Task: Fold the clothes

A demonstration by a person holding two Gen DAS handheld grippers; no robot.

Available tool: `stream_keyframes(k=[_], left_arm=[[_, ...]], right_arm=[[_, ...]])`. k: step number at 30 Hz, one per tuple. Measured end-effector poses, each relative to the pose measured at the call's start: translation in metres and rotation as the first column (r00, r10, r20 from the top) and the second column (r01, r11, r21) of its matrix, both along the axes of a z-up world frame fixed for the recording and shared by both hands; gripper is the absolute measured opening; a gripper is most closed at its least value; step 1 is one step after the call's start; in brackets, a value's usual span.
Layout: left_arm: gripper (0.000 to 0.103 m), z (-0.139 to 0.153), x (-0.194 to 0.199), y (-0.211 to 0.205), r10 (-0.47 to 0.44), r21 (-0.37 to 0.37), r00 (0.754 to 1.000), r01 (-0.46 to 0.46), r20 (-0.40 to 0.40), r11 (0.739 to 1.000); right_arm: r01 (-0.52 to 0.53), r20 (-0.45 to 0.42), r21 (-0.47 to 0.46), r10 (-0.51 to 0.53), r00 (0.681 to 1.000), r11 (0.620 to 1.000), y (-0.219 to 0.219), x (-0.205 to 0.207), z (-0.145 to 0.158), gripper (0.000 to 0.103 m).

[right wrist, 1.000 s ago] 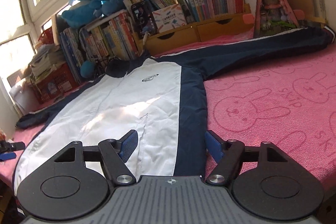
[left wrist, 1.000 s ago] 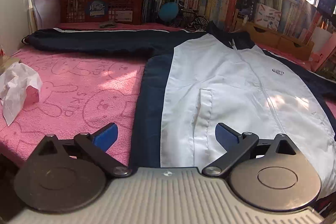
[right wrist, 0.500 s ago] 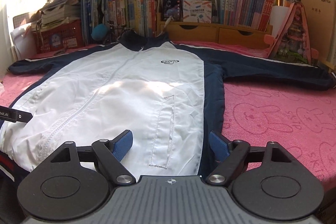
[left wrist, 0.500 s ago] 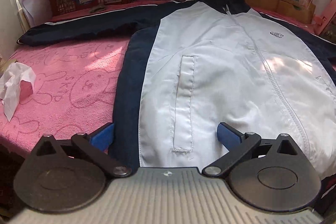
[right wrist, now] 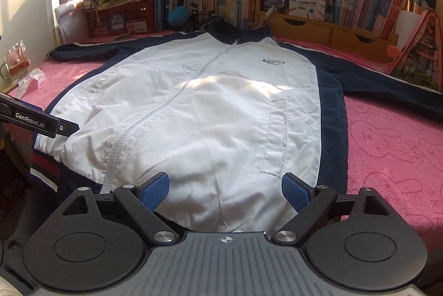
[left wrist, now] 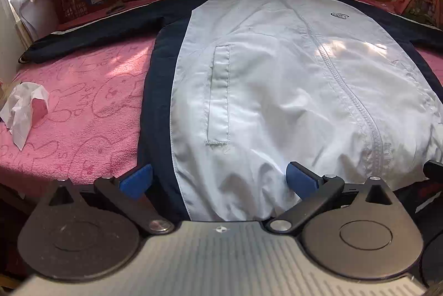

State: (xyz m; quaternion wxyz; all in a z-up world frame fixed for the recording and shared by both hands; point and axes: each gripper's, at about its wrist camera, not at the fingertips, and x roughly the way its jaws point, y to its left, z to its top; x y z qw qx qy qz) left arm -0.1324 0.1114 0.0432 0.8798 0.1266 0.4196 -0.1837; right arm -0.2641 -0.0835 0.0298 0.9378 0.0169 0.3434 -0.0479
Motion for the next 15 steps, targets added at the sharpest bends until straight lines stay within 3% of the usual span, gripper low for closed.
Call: stream_keyframes(k=[11,15], left_arm=[[0.103,-0.016,-0.032,-0.002,-0.045,0.001,0.990,0.046,-0.136,0.999],[0.103,-0.016,-0.038,-0.005,-0.052,-0.018,0.989,0.050,-0.138,0.999]], right_arm=[[-0.033,-0.103,-0.014,0.031,0.994,0.999,0.008,-0.021,-0.007,0.096],[-0.026,-0.116,-0.006,0.025,0.993,1.000,0.011,-0.025,-0.008,0.096]])
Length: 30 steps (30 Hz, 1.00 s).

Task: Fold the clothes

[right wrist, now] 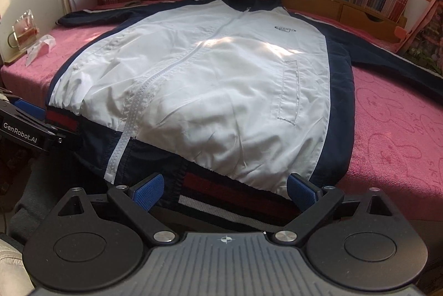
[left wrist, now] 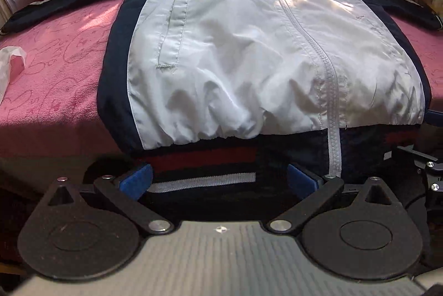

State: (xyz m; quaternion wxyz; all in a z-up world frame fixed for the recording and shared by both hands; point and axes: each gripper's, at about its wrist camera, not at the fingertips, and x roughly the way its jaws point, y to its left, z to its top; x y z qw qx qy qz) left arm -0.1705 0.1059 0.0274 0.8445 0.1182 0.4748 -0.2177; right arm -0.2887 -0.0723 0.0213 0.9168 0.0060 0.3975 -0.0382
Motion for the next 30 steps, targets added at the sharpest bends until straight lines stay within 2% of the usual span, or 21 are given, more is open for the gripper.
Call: stream_keyframes(k=[11,30], left_arm=[[0.103,0.0034,-0.0046,-0.0032,0.006,-0.022,1.000,-0.006,0.016,1.000],[0.103,-0.0008,-0.0014,-0.0010,0.022,-0.014,1.000,-0.022,0.004,1.000]], right_arm=[[0.012,0.005,-0.019,-0.012,1.000,1.000,0.0029,-0.0067,0.0010,0.097],[0.024,0.001,-0.018,-0.024,1.000,1.000,0.0000,-0.0075,-0.0005,0.099]])
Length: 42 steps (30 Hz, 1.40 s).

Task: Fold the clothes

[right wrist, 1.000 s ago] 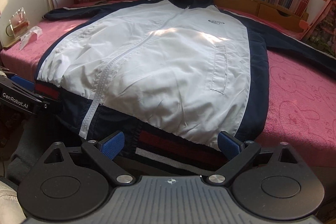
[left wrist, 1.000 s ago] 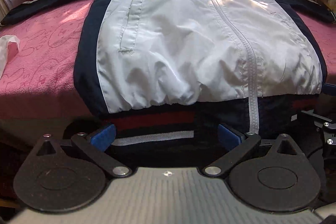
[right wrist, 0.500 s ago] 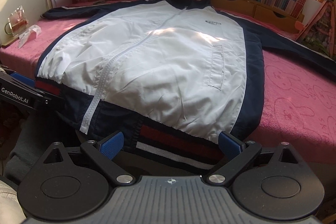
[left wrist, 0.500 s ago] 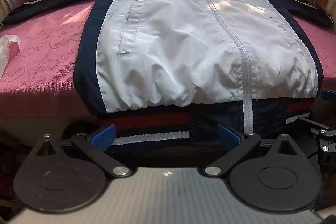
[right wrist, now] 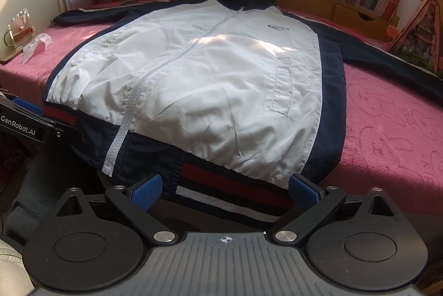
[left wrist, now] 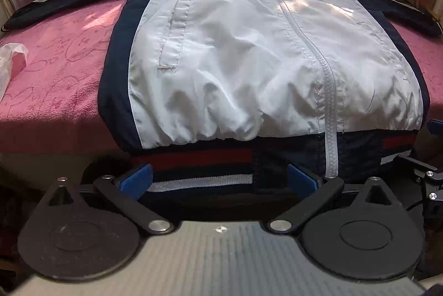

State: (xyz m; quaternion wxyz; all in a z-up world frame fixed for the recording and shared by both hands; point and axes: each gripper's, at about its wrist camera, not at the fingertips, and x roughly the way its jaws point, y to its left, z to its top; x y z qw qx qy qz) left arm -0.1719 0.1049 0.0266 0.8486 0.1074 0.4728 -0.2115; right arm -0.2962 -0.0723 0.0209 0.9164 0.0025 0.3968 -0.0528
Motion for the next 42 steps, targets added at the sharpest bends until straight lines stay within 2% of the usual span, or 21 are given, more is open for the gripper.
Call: stream_keyframes(k=[5,8,14,17,23,37,40,42], left_arm=[[0.103,-0.002,0.001,-0.003,0.002,0.018,1.000,-0.002,-0.011,1.000],[0.103,0.009,0.002,-0.004,0.004,0.008,1.000,-0.004,-0.017,1.000],[0.103,0.049,0.002,-0.013,-0.030,-0.012,0.998,0.031,0.059,0.999],[0.103,0.057,0.001,-0.019,-0.057,0.000,0.995,0.058,0.082,0.998],[0.103,0.055,0.003,-0.023,-0.060,0.001,0.995,0.061,0.077,0.998],[0.103,0.042,0.015,-0.036,-0.039,0.016,0.997,0.038,0.068,0.999],[0.103,0.040,0.019,-0.041,-0.036,0.017,0.997,0.035,0.071,0.999],[0.103,0.040,0.024,-0.046,-0.037,0.009,0.995,0.036,0.090,0.999]], right_arm=[[0.004,-0.004,0.000,-0.004,1.000,1.000,-0.001,0.001,0.000,0.099],[0.002,-0.014,-0.013,-0.003,1.000,1.000,0.000,0.002,0.004,0.099],[0.025,-0.046,0.004,-0.025,0.999,1.000,-0.007,0.008,0.034,0.099],[0.020,-0.034,0.009,-0.020,0.999,1.000,-0.010,0.008,0.048,0.100],[0.011,-0.004,-0.054,-0.011,1.000,0.998,-0.009,0.002,0.058,0.101],[0.084,0.020,-0.024,-0.083,0.996,0.996,-0.035,0.001,0.050,0.101],[0.100,0.049,-0.046,-0.098,0.994,0.994,-0.049,0.003,0.051,0.101],[0.143,0.099,-0.063,-0.136,0.986,0.988,-0.067,0.005,0.053,0.101]])
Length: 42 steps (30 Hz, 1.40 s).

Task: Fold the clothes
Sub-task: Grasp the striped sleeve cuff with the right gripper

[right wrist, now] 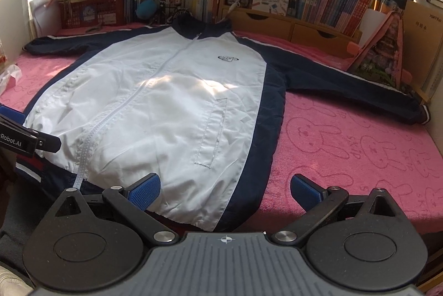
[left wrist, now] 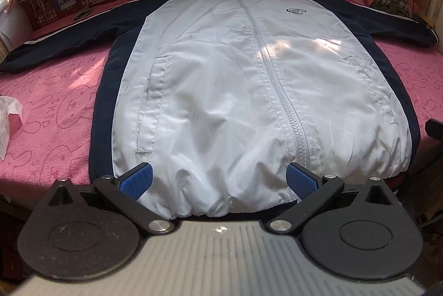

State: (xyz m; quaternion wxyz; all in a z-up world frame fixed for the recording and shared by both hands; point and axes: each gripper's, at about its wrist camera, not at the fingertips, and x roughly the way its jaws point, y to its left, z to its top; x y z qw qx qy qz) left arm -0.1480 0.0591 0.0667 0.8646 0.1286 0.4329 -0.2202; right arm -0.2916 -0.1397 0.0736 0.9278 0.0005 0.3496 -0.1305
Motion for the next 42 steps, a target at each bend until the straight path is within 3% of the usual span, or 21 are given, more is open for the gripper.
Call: stream_keyframes(k=[4,9,15,19,22,25,27,31,32,35,36,38,40,42], left_arm=[[0.103,0.001,0.016,-0.006,0.019,-0.030,0.998,-0.017,0.060,0.999],[0.103,-0.003,0.053,-0.004,0.124,-0.043,0.987,-0.120,0.098,0.992],[0.103,-0.022,0.087,0.011,0.264,-0.070,0.960,-0.258,0.093,0.964],[0.103,-0.034,0.097,0.017,0.319,-0.106,0.944,-0.310,0.081,0.945],[0.103,-0.039,0.099,0.017,0.318,-0.122,0.942,-0.304,0.111,0.945],[0.103,-0.044,0.098,0.017,0.296,-0.126,0.943,-0.278,0.151,0.952],[0.103,-0.047,0.098,0.017,0.279,-0.134,0.943,-0.258,0.181,0.957],[0.103,-0.052,0.097,0.019,0.252,-0.164,0.939,-0.217,0.234,0.962],[0.103,-0.053,0.097,0.019,0.249,-0.168,0.938,-0.212,0.241,0.963],[0.103,-0.054,0.097,0.020,0.241,-0.178,0.936,-0.199,0.256,0.964],[0.103,-0.055,0.097,0.020,0.239,-0.180,0.936,-0.197,0.259,0.964],[0.103,-0.055,0.097,0.021,0.236,-0.183,0.935,-0.192,0.263,0.964],[0.103,-0.056,0.097,0.022,0.234,-0.186,0.935,-0.189,0.266,0.964],[0.103,-0.057,0.097,0.022,0.232,-0.187,0.935,-0.186,0.267,0.965]], right_arm=[[0.188,0.161,-0.022,-0.182,0.970,0.982,-0.063,0.004,0.001,0.103],[0.463,0.296,0.087,-0.466,0.833,0.882,-0.187,0.011,-0.013,0.103],[0.600,0.287,0.348,-0.692,0.663,0.720,-0.325,0.018,-0.045,0.103],[0.623,0.247,0.467,-0.769,0.590,0.628,-0.381,0.037,-0.066,0.103],[0.656,0.220,0.484,-0.805,0.550,0.580,-0.409,0.057,-0.079,0.103],[0.685,0.201,0.464,-0.820,0.537,0.562,-0.426,0.076,-0.088,0.099],[0.702,0.184,0.451,-0.827,0.532,0.552,-0.434,0.088,-0.094,0.091],[0.722,0.180,0.406,-0.823,0.538,0.560,-0.441,0.108,-0.098,0.091],[0.725,0.175,0.394,-0.820,0.544,0.565,-0.443,0.113,-0.098,0.083],[0.757,0.143,0.332,-0.823,0.549,0.563,-0.449,0.128,-0.096,0.037],[0.768,0.132,0.310,-0.825,0.550,0.561,-0.450,0.132,-0.095,0.029],[0.759,0.141,0.336,-0.826,0.545,0.558,-0.449,0.131,-0.091,0.018],[0.732,0.217,0.373,-0.821,0.529,0.570,-0.436,0.123,-0.082,0.013],[0.707,0.309,0.334,-0.781,0.542,0.623,-0.410,0.121,-0.066,0.011]])
